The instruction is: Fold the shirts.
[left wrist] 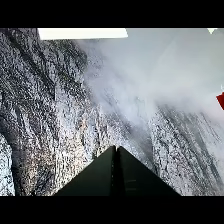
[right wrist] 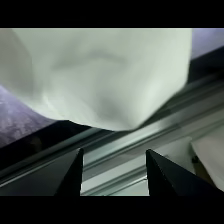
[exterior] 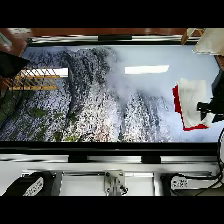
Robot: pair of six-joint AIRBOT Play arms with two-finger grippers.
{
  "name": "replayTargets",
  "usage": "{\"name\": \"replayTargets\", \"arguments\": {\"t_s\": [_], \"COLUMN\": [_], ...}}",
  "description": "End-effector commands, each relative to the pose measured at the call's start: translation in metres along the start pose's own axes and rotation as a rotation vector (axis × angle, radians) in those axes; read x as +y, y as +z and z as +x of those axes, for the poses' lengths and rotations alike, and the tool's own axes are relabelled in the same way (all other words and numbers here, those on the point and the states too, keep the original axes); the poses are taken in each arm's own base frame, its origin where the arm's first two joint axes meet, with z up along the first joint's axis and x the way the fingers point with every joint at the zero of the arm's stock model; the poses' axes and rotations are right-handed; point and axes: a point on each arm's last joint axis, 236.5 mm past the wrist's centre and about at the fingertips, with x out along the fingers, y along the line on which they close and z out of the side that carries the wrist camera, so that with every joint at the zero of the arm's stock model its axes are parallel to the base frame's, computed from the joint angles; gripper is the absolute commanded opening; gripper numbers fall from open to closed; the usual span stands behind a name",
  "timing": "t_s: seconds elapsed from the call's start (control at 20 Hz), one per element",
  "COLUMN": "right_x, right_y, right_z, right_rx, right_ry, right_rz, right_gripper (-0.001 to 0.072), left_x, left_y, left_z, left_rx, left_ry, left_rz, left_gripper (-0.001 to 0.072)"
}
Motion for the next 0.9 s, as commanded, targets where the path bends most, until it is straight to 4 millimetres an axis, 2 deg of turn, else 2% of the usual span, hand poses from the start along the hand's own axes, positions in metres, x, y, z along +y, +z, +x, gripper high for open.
{"name": "replayTargets", "arguments": {"t_s": [0.0,0.1,0.15,0.2,0.25,0.3,0.35,0.4,0.45,0.5,0.55,0.65,0.85], "right_x": [-0.035,-0.023,-0.001,0.021,0.053,0.083,0.113,0.144,0.174,0.2,0.218,0.228,0.24], "right_y": [0.011,0.051,0.071,0.081,0.079,0.069,0.056,0.043,0.027,0.009,-0.008,-0.024,-0.033], "right_z": [-0.047,-0.109,-0.149,-0.182,-0.205,-0.212,-0.207,-0.194,-0.179,-0.161,-0.144,-0.121,-0.123], "right_rx": [-0.136,-0.428,-0.592,-0.713,-0.771,-0.76,-0.721,-0.664,-0.59,-0.494,-0.401,-0.305,-0.287], "right_ry": [-0.034,0.105,0.217,0.308,0.389,0.42,0.419,0.437,0.476,0.515,0.527,0.488,0.512], "right_rz": [0.075,0.099,0.086,0.064,0.015,-0.056,-0.132,-0.196,-0.242,-0.282,-0.328,-0.375,-0.402], "right_gripper": [0.0507,0.0507,0.0507,0.0506,0.0506,0.0507,0.0508,0.0511,0.0567,0.0617,0.0617,0.0617,0.0617], "left_x": [0.002,0.011,0.02,0.034,0.051,0.074,0.09,0.097,0.1,0.1,0.099,0.096,0.097], "left_y": [-0.001,-0.005,-0.011,-0.022,-0.041,-0.071,-0.108,-0.141,-0.166,-0.185,-0.197,-0.21,-0.21], "left_z": [0.003,0.017,0.029,0.048,0.068,0.088,0.104,0.114,0.122,0.131,0.138,0.143,0.143], "left_rx": [0.005,0.033,0.061,0.114,0.196,0.32,0.471,0.606,0.707,0.776,0.816,0.86,0.861], "left_ry": [0.001,0.015,0.043,0.09,0.148,0.226,0.281,0.303,0.311,0.314,0.313,0.305,0.306], "left_rz": [-0.003,0.018,0.035,0.072,0.101,0.089,0.08,0.075,0.07,0.062,0.062,0.067,0.065], "left_gripper": [0.0039,0.0037,0.0036,0.0036,0.0036,0.0036,0.0037,0.0051,0.0224,0.0541,0.0588,0.0588,0.0582]}}
